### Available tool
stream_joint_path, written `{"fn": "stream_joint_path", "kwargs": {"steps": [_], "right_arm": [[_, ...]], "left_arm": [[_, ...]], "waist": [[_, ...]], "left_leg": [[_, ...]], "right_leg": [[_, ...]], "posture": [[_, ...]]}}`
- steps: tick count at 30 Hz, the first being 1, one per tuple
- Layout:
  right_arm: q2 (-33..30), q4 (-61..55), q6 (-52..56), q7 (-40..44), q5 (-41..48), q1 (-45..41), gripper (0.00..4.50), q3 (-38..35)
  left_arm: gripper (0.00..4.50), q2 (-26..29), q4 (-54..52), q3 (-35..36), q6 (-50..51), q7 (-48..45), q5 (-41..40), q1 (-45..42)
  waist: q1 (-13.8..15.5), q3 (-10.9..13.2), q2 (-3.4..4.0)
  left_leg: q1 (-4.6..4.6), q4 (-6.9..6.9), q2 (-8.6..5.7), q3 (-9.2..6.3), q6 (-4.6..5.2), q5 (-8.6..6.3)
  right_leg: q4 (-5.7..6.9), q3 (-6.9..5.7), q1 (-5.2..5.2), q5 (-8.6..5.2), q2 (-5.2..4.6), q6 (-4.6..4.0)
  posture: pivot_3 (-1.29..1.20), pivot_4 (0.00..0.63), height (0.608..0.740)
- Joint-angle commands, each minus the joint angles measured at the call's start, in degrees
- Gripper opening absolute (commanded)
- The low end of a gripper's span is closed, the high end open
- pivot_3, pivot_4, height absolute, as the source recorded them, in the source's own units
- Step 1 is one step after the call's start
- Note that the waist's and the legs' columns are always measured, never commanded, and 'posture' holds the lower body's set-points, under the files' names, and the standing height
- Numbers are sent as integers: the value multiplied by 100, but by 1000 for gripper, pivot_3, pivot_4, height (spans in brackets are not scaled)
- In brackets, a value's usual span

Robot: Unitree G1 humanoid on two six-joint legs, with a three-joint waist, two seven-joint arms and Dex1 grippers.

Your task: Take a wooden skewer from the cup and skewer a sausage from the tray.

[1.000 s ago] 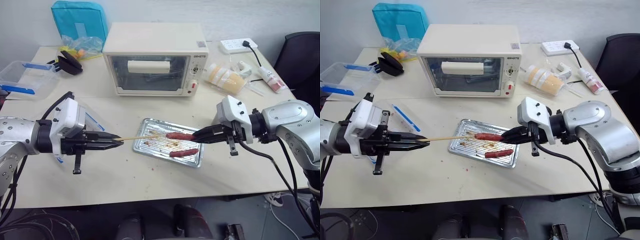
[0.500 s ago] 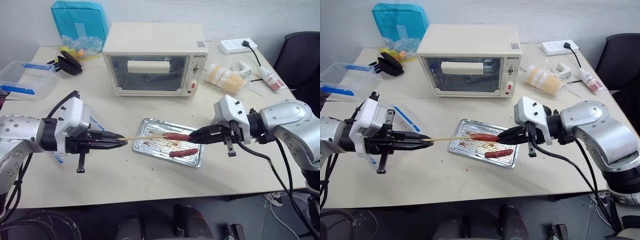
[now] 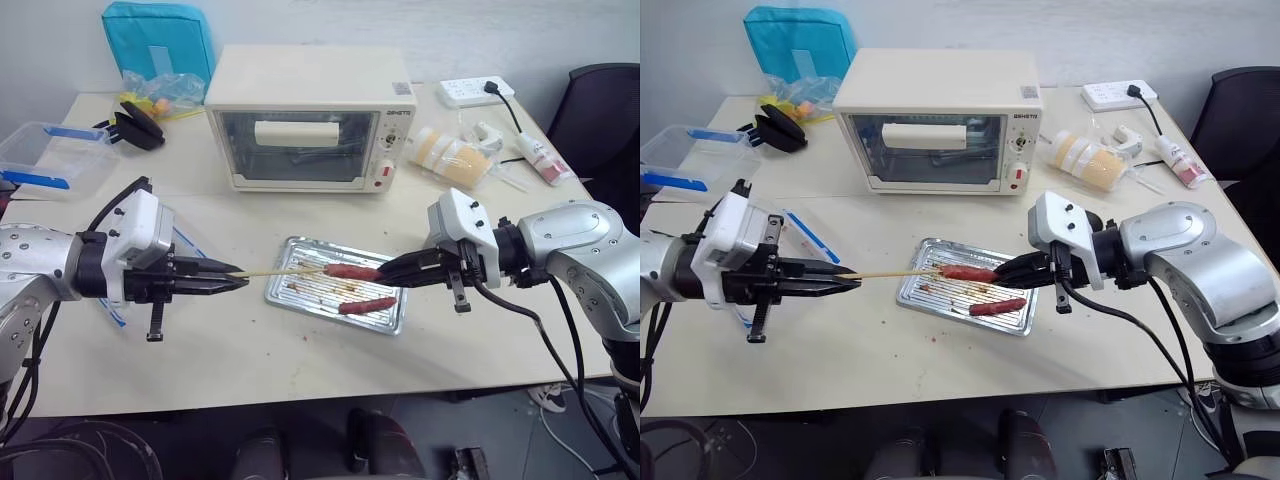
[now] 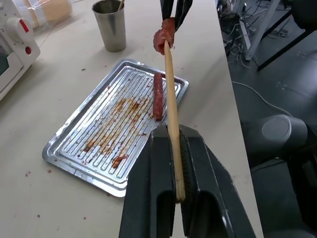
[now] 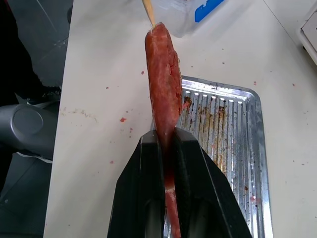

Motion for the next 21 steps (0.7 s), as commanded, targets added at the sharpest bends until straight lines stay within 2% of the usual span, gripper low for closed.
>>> {"fn": "stream_joint_path", "kwargs": {"steps": [1,21], "right_arm": [[-45,-140,-81,-1,36,-74,1,-177],[196,-156,-24,-163,48,-334,1,-58]], "left_arm": [[0,76,-79,165,-85,-14,24,-16],[0,-127,46,-341,-139,35,141,-501]], "waist": [[1,0,0],[2,0,0]], "left_leg": [[-1,0,0,0,0,0],[0,1,0,0,0,0]], "right_leg": [[0,0,0,0,0,0],[3,0,0,0,0,0]], "posture": [[0,150,740],[0,150,740]]}}
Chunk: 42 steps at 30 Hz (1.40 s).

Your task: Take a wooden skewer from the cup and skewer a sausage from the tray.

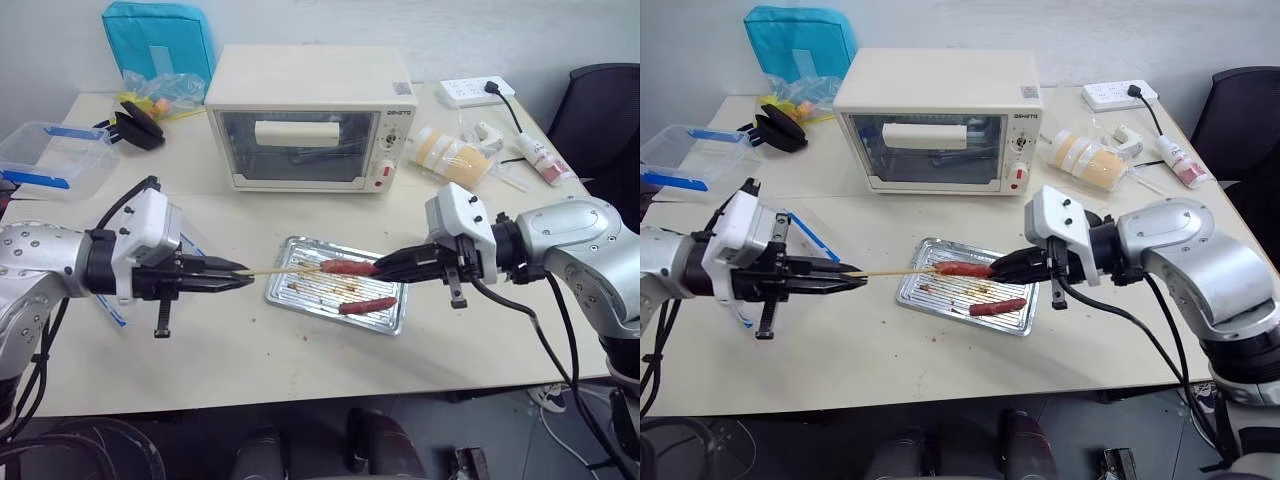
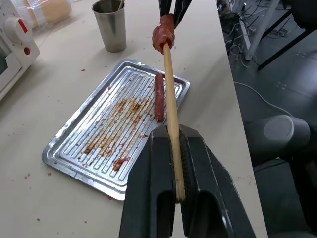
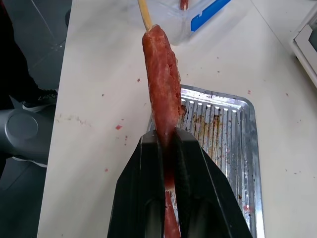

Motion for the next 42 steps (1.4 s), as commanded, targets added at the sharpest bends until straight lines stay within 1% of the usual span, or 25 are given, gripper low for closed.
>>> {"fn": "stream_joint_path", "kwargs": {"steps": [1,13,16,20,22,23,27,29,31,35,37,38,40,42], "right_arm": [[74,-160,-46,-39,32,-191,1,-56],[229,-314,-597,177,-249,-434,1,231],[280,-279,-649,190,-311,-473,1,255],[245,-196,-726,289,-373,-458,1,237],[212,-143,-658,344,-346,-456,676,218],[218,-116,-679,330,-377,-456,837,204],[205,72,-822,270,-536,-466,2096,158],[148,219,-875,312,-558,-474,2096,91],[55,417,-884,365,-546,-492,2096,-16],[-44,765,-793,288,-515,-531,2096,-275],[-84,807,-560,259,-329,-539,2096,-462],[-95,822,-374,237,-191,-563,2096,-569],[-88,824,-40,208,73,-639,2096,-728],[-57,831,110,180,207,-711,2096,-799]], "left_arm": [[0,-57,63,-124,-123,-8,118,-216],[0,-345,282,-745,-278,-178,434,-737],[0,-382,304,-757,-300,-200,485,-738],[0,-349,223,-607,-319,-136,483,-521],[0,-320,147,-472,-307,-65,461,-358],[0,-306,84,-381,-282,-5,434,-265],[0,-290,-252,83,-118,304,288,141],[0,-311,-452,385,22,499,189,371],[0,-381,-701,780,258,851,63,624],[0,-1004,-1513,1824,1232,2625,-649,998],[0,-1562,-2041,2232,1815,4032,-935,1146],[0,-1961,-2331,2386,2105,4882,-988,1208],[0,-2596,-2832,2595,2541,6164,-800,1331],[0,-3089,-3126,2695,2853,7085,-563,1365]], "waist": [[1,0,0],[-2,0,0],[-1,0,0],[-1,0,0],[-10,0,0],[-10,0,0],[-5,0,0],[-7,0,0],[-5,0,0],[-1,0,0],[2,0,-1],[5,0,-1],[8,0,-3],[4,0,-4]], "left_leg": [[0,0,0,0,0,0],[-1,1,0,0,0,0],[-1,4,0,0,0,1],[-2,4,0,0,0,1],[-1,4,0,1,0,1],[-1,3,0,1,0,1],[-1,4,1,0,1,1],[0,4,0,-1,1,1],[-1,3,1,-1,1,1],[0,4,1,-5,2,2],[3,4,1,-28,2,2],[5,4,-1,-48,3,2],[7,6,0,-59,5,3],[11,7,-2,-60,5,4]], "right_leg": [[0,0,0,0,0,0],[3,0,0,0,2,0],[6,0,0,0,2,0],[5,0,0,0,1,0],[4,1,0,0,1,0],[5,1,0,0,1,0],[6,0,-1,0,0,0],[6,1,-1,0,-2,0],[6,2,-1,0,-2,0],[6,2,1,0,-5,0],[7,7,2,0,-9,1],[8,12,4,1,-10,2],[11,18,11,3,-14,6],[9,17,16,5,-12,8]], "posture": [[0,150,740],[0,150,740],[0,150,740],[0,150,740],[0,150,740],[0,150,740],[0,150,740],[0,150,740],[0,150,740],[0,150,740],[0,150,740],[0,150,740],[0,150,740],[0,150,740]]}}
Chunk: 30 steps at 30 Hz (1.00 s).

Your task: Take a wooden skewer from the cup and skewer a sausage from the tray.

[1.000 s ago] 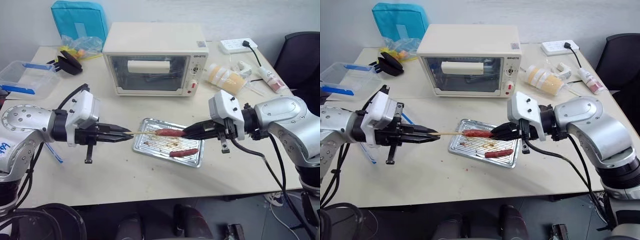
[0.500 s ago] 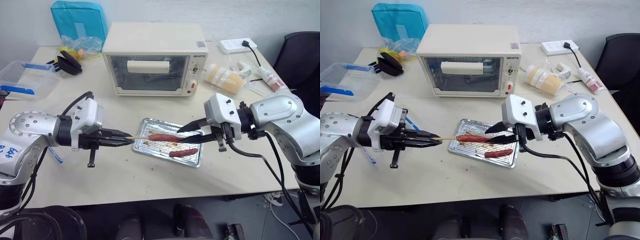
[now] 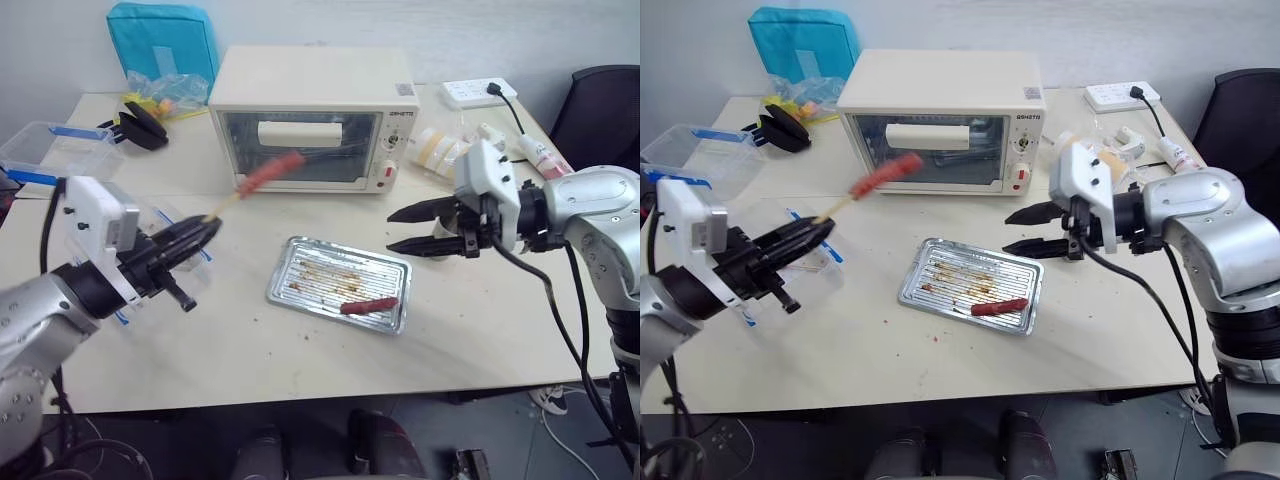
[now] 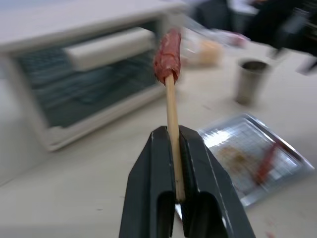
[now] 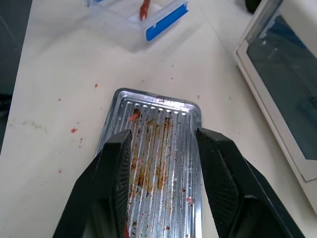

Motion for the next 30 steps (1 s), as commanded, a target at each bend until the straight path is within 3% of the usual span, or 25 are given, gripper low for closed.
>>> {"fn": "stream_joint_path", "kwargs": {"steps": [1,6,9,24,30], "right_arm": [[-23,-80,326,-78,365,-275,2096,-344],[99,-11,272,-141,325,-388,2096,-216],[147,-27,312,-148,365,-434,2096,-210],[152,-492,905,-521,993,-639,2096,-478],[134,-456,884,-607,1001,-685,2123,-446]], "left_arm": [[0,-747,-710,326,646,1997,430,-30],[0,-1596,-880,267,1303,3508,1196,-515],[0,-2001,-691,320,1600,3955,1668,-711],[0,-2888,556,-457,1430,4011,3207,-1035],[1597,-3217,381,-448,1610,4012,3589,-1089]], "waist": [[0,0,-1],[9,-6,-13],[16,-7,-14],[18,-7,-15],[18,-7,-15]], "left_leg": [[0,0,-2,0,1,1],[3,1,-9,-11,-8,10],[0,0,-14,-12,-8,11],[-11,-2,-11,-19,-6,10],[-8,-3,-10,-19,-6,11]], "right_leg": [[0,0,1,1,-1,1],[-6,-5,5,1,2,-3],[-4,-7,6,2,1,-3],[-4,-20,5,2,-3,-3],[-3,-21,5,2,-5,-3]], "posture": [[0,150,740],[0,150,740],[0,150,740],[0,150,740],[0,150,740]]}}
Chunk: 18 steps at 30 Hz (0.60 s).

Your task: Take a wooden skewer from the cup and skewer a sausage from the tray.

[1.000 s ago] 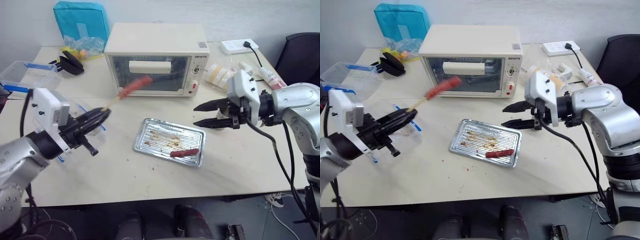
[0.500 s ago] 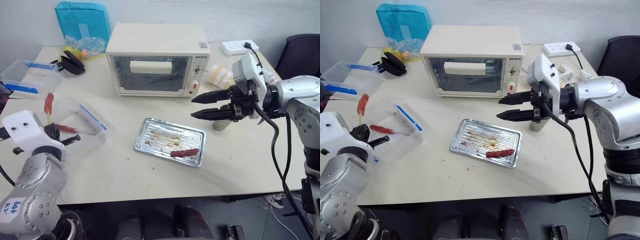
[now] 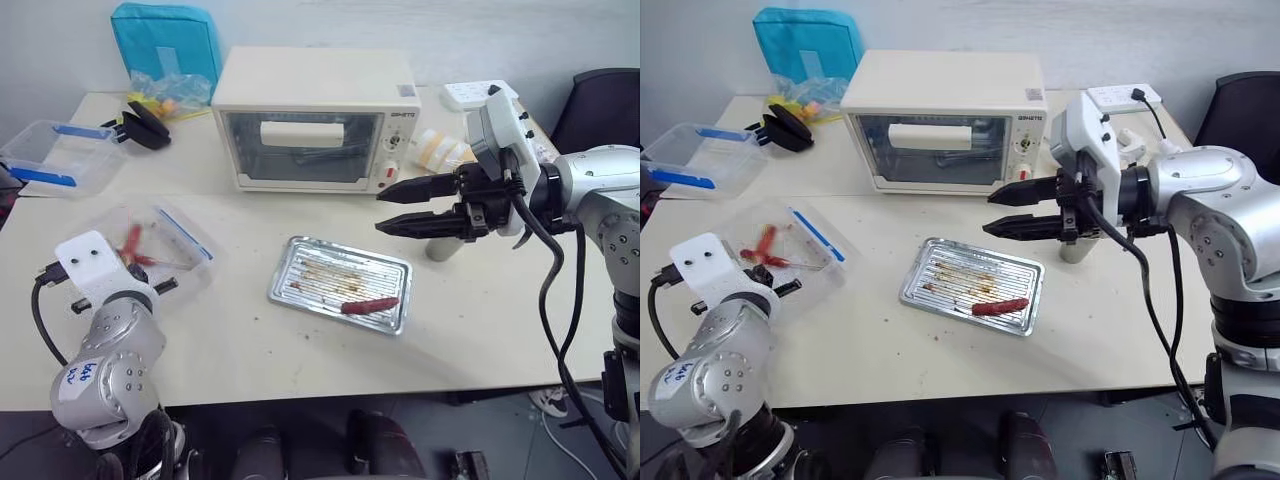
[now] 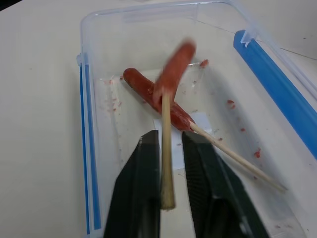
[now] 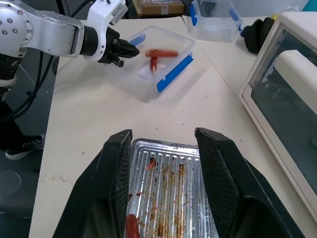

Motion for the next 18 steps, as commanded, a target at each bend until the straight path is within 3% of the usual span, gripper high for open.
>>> {"fn": "stream_joint_path", "kwargs": {"steps": [1,7,8,13,15,18], "right_arm": [[-70,-123,-50,-51,62,-156,2123,-214],[-15,-3,-141,-27,-4,-197,2123,-110],[-24,25,-163,-4,-20,-201,2123,-103],[-165,453,-427,298,-249,-252,2123,-36],[-164,658,-552,410,-355,-304,2123,15],[-191,957,-705,679,-468,-373,2123,87]], "left_arm": [[1887,-191,-283,-4,114,-46,237,-6],[3664,63,-312,38,50,-467,424,-37],[3664,157,-320,108,64,-574,428,-49],[3664,1882,-356,843,147,-2222,-216,-276],[3664,2615,-109,1272,197,-3267,-833,-304],[3664,4000,154,2489,184,-5563,-2062,471]], "waist": [[0,0,0],[-11,0,0],[-19,0,0],[-22,3,-5],[-22,4,-6],[-25,4,-6]], "left_leg": [[0,0,0,0,0,0],[-1,-1,1,0,0,0],[-1,-1,2,0,0,0],[-4,-4,14,-2,-8,1],[-2,-5,11,0,-9,1],[-5,-6,9,1,-10,-1]], "right_leg": [[0,0,0,0,-1,0],[-1,-3,0,0,-2,0],[-1,-3,-1,0,-2,0],[5,-17,-11,-9,4,-18],[2,-16,-12,-11,0,-22],[2,-19,-12,-12,-5,-24]], "posture": [[0,150,740],[0,150,740],[0,150,740],[0,150,740],[0,150,740],[0,150,740]]}}
